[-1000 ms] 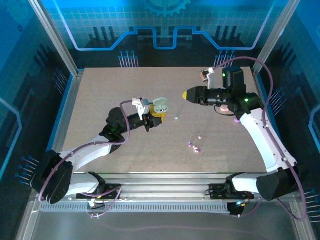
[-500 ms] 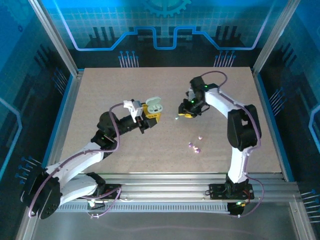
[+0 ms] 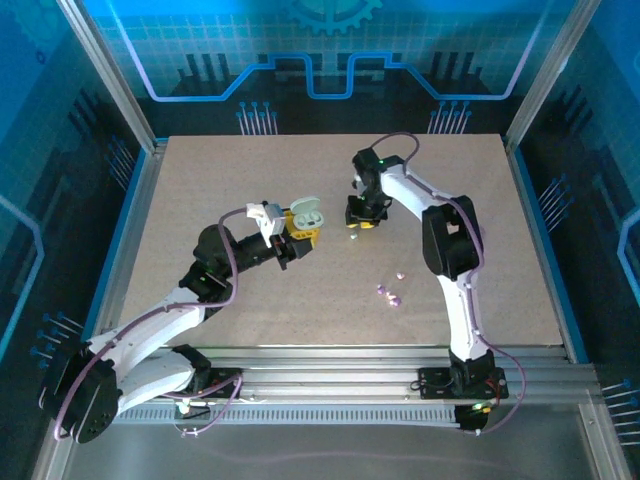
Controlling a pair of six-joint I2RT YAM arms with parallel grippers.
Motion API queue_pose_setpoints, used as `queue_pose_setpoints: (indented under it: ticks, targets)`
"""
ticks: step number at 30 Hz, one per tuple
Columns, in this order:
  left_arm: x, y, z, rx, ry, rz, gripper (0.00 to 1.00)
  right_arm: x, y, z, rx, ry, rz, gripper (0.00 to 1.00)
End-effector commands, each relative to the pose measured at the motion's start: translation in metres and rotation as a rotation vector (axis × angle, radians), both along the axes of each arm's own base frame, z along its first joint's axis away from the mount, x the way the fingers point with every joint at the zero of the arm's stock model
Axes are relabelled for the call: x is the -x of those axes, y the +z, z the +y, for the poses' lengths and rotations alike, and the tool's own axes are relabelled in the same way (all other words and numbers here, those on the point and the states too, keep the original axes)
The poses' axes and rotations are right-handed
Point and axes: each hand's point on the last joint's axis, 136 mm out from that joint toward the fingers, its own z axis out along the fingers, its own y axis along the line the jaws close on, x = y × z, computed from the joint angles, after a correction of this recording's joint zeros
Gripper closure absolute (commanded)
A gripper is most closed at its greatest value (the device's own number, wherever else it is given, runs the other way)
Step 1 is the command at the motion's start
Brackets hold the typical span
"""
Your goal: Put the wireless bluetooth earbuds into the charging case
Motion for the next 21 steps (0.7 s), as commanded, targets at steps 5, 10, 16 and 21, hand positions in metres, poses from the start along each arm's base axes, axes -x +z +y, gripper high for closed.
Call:
queue_pose_setpoints:
  ticks: [5,10,16,21]
  targets:
    - [0.002,-0.002,0.001,-0.015,0.012,-0.031,0.63,0.015,-0.023,0.004,0.1,0.096,0.086,0.65]
    - [0.002,-0.004,0.001,-0.019,0.012,-0.029,0.63,0.019,-0.028,-0.011,0.208,0.1,0.093,0.68]
    - [0.0,-0.003,0.0,-0.018,0.014,-0.03,0.62,0.025,-0.018,-0.021,0.236,0.08,0.079,0.7]
    - [-0.002,-0.003,-0.003,-0.016,0.002,-0.024,0.62,0.034,-0.006,-0.026,0.221,0.071,0.086,0.69]
